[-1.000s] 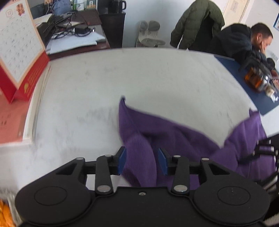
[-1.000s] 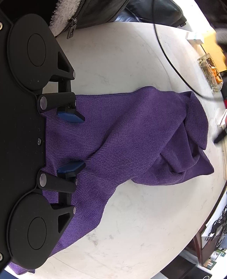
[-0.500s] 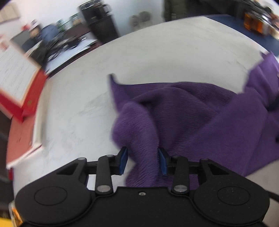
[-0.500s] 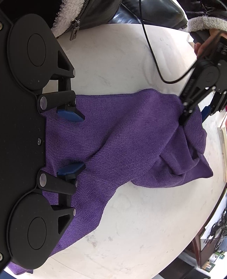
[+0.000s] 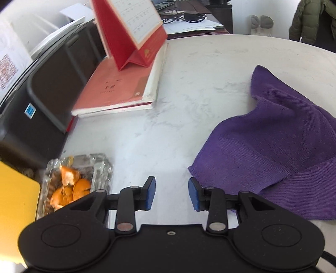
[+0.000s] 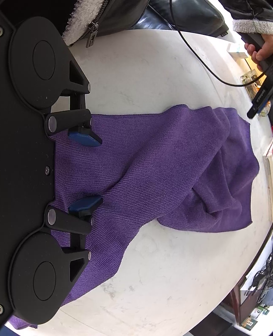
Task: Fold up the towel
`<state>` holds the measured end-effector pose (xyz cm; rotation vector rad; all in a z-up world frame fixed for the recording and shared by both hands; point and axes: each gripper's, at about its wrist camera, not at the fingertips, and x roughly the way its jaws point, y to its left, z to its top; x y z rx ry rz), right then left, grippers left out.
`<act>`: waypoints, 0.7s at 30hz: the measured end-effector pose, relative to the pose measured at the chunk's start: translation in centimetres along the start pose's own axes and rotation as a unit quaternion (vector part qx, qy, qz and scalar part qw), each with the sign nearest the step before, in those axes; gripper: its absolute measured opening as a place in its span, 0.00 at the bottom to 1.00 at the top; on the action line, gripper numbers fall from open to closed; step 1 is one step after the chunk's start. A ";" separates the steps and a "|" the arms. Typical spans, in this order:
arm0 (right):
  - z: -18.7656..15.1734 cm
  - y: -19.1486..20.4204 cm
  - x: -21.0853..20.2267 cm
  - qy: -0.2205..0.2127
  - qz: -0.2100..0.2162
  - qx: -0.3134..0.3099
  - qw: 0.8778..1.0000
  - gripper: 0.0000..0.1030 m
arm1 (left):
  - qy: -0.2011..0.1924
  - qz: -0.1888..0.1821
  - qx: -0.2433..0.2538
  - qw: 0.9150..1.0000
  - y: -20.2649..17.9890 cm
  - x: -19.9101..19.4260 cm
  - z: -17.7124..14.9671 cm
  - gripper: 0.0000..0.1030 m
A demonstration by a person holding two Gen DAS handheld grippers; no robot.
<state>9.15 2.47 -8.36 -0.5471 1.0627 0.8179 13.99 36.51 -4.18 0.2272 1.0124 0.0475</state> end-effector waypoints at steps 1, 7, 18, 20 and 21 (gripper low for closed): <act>0.0 0.0 0.0 0.000 0.000 0.001 1.000 0.51 | -0.006 -0.006 -0.004 1.000 -0.1 -0.2 0.2 0.32; 0.2 -0.1 0.6 0.004 -0.002 0.002 1.000 0.51 | -0.048 -0.081 0.017 0.995 -2.6 -1.1 1.4 0.34; -0.1 0.0 0.3 0.009 -0.005 -0.008 1.000 0.51 | 0.007 -0.116 0.017 0.993 -4.4 1.4 -0.5 0.36; -0.2 -0.2 0.2 0.010 -0.002 -0.014 1.000 0.51 | 0.020 -0.111 0.007 0.994 -4.1 1.4 -1.3 0.39; -0.3 -0.3 0.1 0.011 -0.001 -0.017 1.000 0.51 | 0.027 -0.109 0.001 0.994 -4.0 1.4 -1.7 0.40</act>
